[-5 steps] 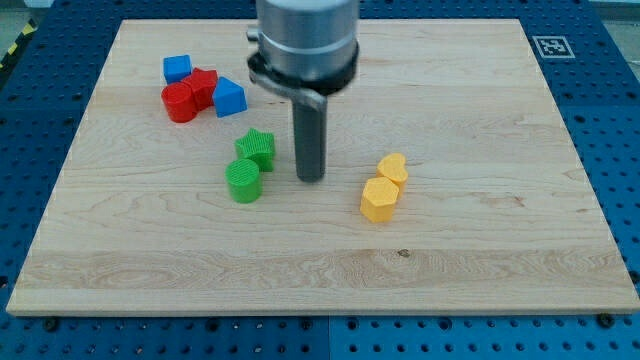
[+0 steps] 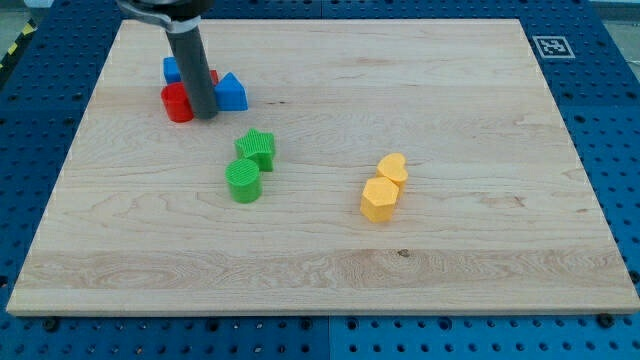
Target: Move the red star along with the red circle a bit down
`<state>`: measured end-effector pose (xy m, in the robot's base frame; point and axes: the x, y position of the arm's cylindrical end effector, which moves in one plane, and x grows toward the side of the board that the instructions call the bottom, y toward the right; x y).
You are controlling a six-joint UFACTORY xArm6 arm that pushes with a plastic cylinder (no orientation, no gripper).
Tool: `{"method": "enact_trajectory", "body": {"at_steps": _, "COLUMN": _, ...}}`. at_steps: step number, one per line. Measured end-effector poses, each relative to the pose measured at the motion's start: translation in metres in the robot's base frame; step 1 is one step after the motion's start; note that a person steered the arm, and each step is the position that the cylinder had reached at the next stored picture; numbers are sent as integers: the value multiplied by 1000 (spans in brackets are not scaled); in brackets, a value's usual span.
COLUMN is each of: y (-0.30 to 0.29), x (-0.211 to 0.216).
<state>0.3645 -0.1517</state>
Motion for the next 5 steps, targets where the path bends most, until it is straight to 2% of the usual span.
{"method": "enact_trajectory", "body": {"at_steps": 1, "y": 3, "x": -34}}
{"method": "enact_trajectory", "body": {"at_steps": 3, "y": 48, "x": -59}}
{"method": "enact_trajectory", "body": {"at_steps": 5, "y": 58, "x": -106}}
